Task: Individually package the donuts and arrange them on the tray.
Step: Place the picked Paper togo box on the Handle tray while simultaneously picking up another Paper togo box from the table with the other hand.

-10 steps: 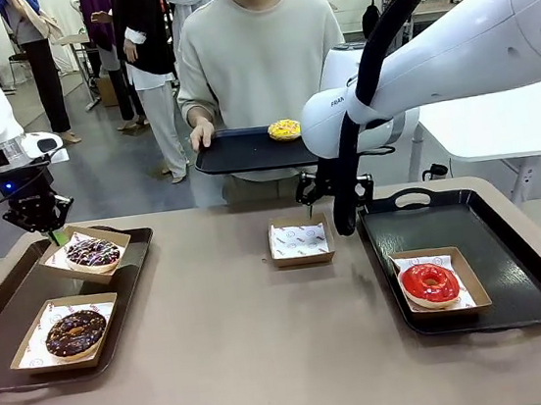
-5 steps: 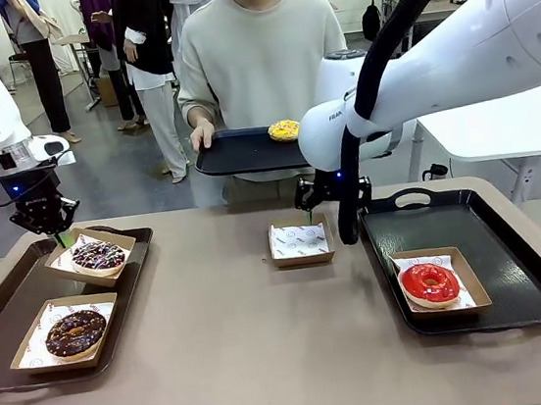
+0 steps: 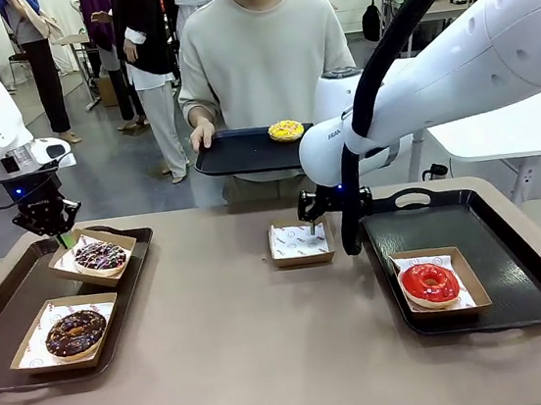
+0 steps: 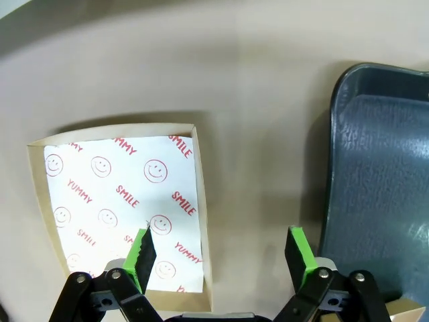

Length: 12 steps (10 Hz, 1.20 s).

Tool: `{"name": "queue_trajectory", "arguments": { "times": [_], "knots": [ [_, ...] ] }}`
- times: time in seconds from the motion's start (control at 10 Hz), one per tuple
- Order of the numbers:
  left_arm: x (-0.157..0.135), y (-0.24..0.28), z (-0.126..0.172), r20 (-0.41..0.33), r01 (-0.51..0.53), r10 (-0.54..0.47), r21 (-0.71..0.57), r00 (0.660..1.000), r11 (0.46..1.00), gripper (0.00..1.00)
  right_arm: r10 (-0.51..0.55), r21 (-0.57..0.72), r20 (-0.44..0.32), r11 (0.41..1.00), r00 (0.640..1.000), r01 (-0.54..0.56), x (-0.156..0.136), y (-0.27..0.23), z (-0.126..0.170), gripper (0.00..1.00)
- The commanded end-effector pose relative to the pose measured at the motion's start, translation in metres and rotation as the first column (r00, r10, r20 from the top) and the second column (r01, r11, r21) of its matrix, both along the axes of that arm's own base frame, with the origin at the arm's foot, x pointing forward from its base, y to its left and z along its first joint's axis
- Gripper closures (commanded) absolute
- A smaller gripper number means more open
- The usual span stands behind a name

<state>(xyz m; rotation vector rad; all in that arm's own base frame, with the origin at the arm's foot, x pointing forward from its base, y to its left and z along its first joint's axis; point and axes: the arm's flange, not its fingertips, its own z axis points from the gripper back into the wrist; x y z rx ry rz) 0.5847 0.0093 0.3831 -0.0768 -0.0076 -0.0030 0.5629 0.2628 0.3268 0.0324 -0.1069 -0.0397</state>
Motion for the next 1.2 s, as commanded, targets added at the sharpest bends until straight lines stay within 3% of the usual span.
{"name": "queue_trajectory", "arguments": {
  "times": [0.0,1.1],
  "knots": [
    [0.009,0.003,0.001,0.008,-0.035,0.035,-0.006,0.999,0.999,0.99,0.003,-0.024,0.024,1.000,1.000,-0.003,0.009,0.008,-0.003,0.00],
    [0.019,0.001,-0.010,-0.006,-0.051,0.051,0.014,0.999,0.999,0.99,-0.014,-0.012,0.020,1.000,1.000,0.014,0.010,0.009,-0.007,0.00]
  ]
}}
